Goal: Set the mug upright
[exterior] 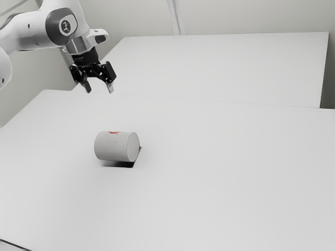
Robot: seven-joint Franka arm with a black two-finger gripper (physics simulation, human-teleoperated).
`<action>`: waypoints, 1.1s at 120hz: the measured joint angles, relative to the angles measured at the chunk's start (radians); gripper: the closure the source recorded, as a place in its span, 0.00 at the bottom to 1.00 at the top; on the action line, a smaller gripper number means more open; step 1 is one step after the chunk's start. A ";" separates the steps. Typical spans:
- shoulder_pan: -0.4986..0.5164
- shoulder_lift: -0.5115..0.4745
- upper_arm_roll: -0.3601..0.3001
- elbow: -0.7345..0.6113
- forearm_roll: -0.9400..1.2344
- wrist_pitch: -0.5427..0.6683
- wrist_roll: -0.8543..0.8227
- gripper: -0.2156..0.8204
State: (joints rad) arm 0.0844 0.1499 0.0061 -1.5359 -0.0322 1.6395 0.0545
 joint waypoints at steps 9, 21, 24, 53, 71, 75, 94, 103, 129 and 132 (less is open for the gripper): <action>0.000 -0.001 0.000 0.000 -0.001 0.000 0.000 0.21; 0.000 -0.002 0.000 0.000 -0.001 -0.001 -0.001 0.21; 0.000 -0.002 0.000 0.000 -0.001 -0.002 -0.001 0.21; 0.006 -0.008 0.013 0.000 -0.054 -0.010 0.012 0.21; 0.039 -0.017 0.125 -0.018 -0.215 -0.033 0.085 0.21; 0.057 -0.016 0.144 -0.031 -0.254 -0.040 0.105 0.21; 0.126 -0.009 0.218 -0.111 -0.440 -0.066 0.214 0.21; 0.146 0.001 0.250 -0.147 -0.528 -0.075 0.272 0.21; 0.209 0.114 0.288 -0.246 -0.753 -0.095 0.433 0.21; 0.218 0.129 0.288 -0.254 -0.776 -0.097 0.452 0.21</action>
State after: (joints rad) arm 0.3026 0.2787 0.2940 -1.7900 -0.8084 1.5430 0.5061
